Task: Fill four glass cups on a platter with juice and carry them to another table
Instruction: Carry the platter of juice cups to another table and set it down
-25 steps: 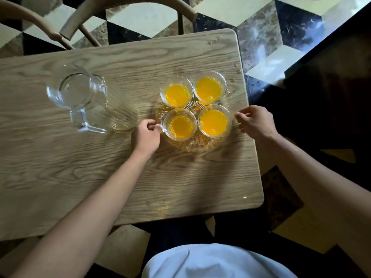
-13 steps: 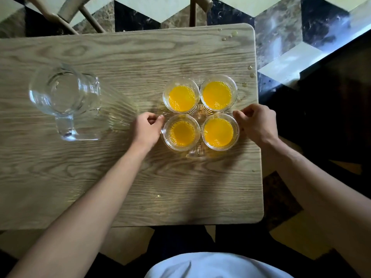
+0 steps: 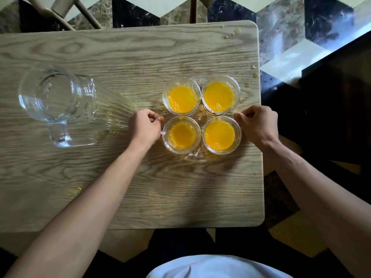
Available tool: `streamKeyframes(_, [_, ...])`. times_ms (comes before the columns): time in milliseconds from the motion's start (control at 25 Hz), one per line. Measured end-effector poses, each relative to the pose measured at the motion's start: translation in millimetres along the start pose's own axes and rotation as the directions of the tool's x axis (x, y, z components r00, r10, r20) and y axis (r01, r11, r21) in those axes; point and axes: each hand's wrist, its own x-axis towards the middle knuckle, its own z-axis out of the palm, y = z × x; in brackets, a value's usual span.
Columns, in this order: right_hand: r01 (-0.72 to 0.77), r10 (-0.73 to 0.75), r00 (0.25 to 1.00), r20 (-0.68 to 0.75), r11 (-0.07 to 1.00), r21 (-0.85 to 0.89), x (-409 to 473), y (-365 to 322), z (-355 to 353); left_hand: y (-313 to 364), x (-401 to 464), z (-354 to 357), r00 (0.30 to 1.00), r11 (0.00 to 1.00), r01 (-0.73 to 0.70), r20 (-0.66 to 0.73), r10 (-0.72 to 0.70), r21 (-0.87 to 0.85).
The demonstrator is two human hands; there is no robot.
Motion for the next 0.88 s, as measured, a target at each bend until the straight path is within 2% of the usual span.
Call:
streamKeyframes(160, [0.013, -0.015, 0.999, -0.03, 0.999, -0.043, -3.6, 1.9, 0.8, 0.5, -4.0, -2.4, 0.999, 0.999, -0.04, -0.004, 0.04, 0.027])
streamKeyframes(440, [0.031, -0.033, 0.997, -0.073, 0.999, -0.02, -16.9, 7.0, -0.3, -0.9, -16.0, -8.2, 0.996, 0.994, -0.085, -0.016, 0.087, 0.07])
streamKeyframes(880, [0.065, -0.064, 0.996, -0.066, 0.998, 0.02, -63.0, 14.9, -12.8, -9.6, -53.9, -30.4, 0.99, 0.991, -0.127, 0.062, 0.125, 0.041])
